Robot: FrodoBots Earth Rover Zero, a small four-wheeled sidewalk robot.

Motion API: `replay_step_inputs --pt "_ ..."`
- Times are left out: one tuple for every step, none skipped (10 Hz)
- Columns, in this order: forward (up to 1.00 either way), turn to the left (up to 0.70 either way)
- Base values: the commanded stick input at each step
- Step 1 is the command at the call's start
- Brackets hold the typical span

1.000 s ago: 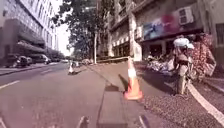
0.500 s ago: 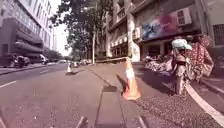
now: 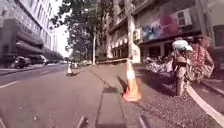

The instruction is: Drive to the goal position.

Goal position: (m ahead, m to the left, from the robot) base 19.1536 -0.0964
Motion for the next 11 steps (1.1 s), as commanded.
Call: replay_step_inputs --pt "0.70 -0.14" --pt "0.70 -0.14" --pt "0.70 -0.14" --pt "0.70 -0.14" --pt "0.70 -0.14" --pt "0.70 -0.14" --pt "0.70 -0.14" --pt "0.70 -0.14" --pt "-0.45 0.20" --pt "-0.45 0.27" --pt "-0.45 0.27"
